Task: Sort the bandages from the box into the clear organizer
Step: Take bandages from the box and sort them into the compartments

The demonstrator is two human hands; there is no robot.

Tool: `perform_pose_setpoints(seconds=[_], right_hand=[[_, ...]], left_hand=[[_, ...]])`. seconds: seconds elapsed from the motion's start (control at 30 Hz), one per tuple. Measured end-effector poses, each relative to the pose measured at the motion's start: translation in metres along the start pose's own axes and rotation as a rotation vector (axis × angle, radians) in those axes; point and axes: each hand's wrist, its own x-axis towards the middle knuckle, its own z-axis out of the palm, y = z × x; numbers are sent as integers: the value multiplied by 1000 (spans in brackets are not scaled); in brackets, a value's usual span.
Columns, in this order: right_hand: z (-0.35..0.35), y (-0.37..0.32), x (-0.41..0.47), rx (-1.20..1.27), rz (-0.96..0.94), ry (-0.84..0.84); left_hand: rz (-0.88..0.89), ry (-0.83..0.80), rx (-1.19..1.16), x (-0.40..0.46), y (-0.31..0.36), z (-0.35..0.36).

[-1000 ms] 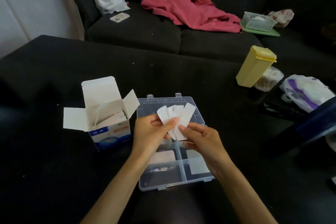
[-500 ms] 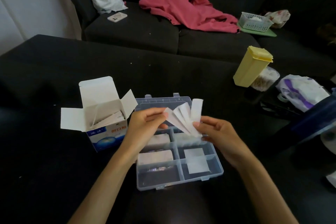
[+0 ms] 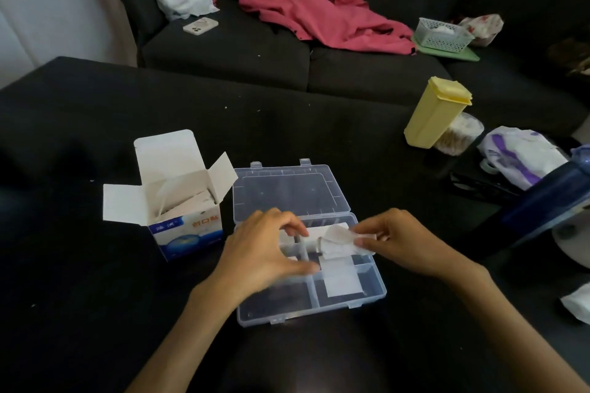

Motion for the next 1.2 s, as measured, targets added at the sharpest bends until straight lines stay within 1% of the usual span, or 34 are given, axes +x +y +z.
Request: perform_pose_setpoints(seconds=[0.07,0.1,0.2,0.37,0.47,0.53,0.6,0.67,0.73,0.83,0.97,1.07,1.13,1.2], right_hand=[[3,-1,4,-97,-33,-48],[6,-3,8,-128,-43,-82],[11,-11,17,-187,-54,-148],[13,-18,27,-263,-56,-206],[18,-19,28,-328,-42,-179],[23,-20,29,-379,-40,-132],[28,-22,29,-422,-45,-78],[30,-25,29,-481,-58,-39],[29,-27,27,-520,-71,-45],[27,-29,25,-560,-93,-71],[31,-33,25,-595,-85,-36],[20,-36,21,-579,-29,-43],[1,-36,18,-504,70,-34],[-14,-34,16,-440,194,-64]], left_hand=[[-9,-40,78,-6,-1,2],[-5,-33,112,-8,-2,4],[26,44,189,-8,-7,6],[45,106,255,-4,-12,4],[67,90,199,-2,-12,3],[103,58,109,-2,-6,5],[159,43,97,-1,-1,10],[214,35,174,1,1,17],[241,34,265,3,0,22],[259,23,361,8,-3,26],[250,-22,434,12,-5,31],[214,-73,444,13,-9,35],[212,-100,416,14,-11,36],[219,-110,398,14,-12,35]])
